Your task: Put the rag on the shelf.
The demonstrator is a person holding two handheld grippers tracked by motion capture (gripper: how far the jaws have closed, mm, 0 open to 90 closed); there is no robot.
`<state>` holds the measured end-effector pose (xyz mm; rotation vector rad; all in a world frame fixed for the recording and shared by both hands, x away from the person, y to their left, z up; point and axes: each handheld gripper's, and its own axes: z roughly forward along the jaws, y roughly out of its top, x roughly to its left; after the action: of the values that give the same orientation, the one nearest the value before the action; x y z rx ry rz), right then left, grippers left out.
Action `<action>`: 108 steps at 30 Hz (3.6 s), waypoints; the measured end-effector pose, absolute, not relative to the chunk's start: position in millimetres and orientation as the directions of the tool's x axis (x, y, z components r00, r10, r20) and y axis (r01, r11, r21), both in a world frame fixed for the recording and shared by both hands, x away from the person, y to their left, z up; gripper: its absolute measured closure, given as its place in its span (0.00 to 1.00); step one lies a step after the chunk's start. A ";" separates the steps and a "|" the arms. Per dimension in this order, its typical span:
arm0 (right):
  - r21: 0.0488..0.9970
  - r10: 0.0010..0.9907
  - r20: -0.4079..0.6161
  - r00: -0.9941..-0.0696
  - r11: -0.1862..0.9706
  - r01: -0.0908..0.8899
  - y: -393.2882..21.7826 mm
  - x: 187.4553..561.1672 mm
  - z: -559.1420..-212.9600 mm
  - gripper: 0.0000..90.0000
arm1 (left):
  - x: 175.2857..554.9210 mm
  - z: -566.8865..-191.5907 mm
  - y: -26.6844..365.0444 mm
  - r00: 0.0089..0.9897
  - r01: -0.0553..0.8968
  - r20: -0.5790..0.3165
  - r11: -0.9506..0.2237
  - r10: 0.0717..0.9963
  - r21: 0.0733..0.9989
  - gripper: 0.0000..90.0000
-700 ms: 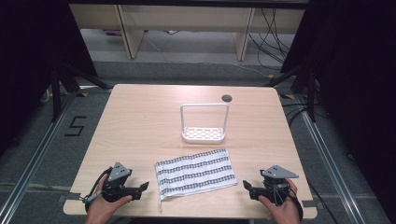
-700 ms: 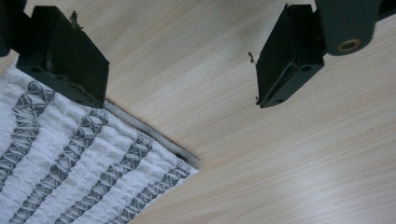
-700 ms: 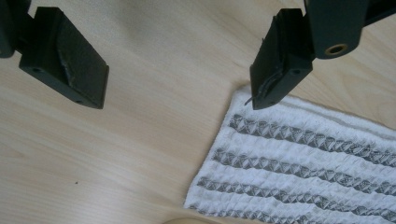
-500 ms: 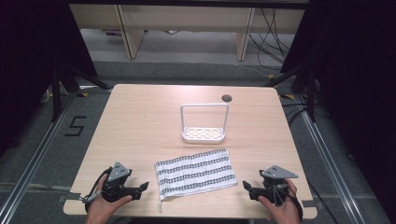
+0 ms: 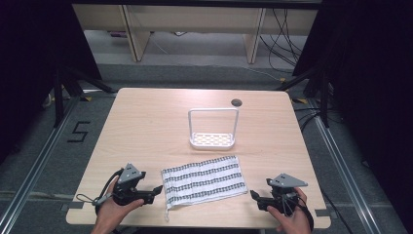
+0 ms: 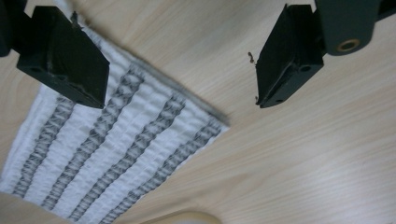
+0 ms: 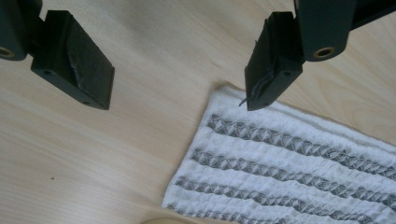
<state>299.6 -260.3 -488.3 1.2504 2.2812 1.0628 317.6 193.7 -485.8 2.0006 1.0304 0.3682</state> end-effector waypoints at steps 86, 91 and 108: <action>0.590 0.786 0.051 -0.617 0.474 0.653 -216.8 330.0 -498.2 0.63 | 471.9 -486.1 -79.7 0.890 0.419 -0.043 -0.777 0.454 0.470 0.61; 0.604 0.775 0.042 -0.631 0.483 0.634 -214.9 328.2 -499.0 0.78 | 470.3 -484.7 -80.3 0.900 0.401 -0.040 -0.788 0.435 0.468 0.83; 0.650 0.746 0.021 -0.666 0.496 0.576 -213.3 330.7 -488.3 0.96 | 462.6 -459.5 -60.5 0.883 0.418 -0.054 -0.727 0.467 0.545 0.93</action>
<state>330.7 -213.3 -488.3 1.1220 2.4793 0.9298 462.6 -60.5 -459.5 2.4860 0.6379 0.1160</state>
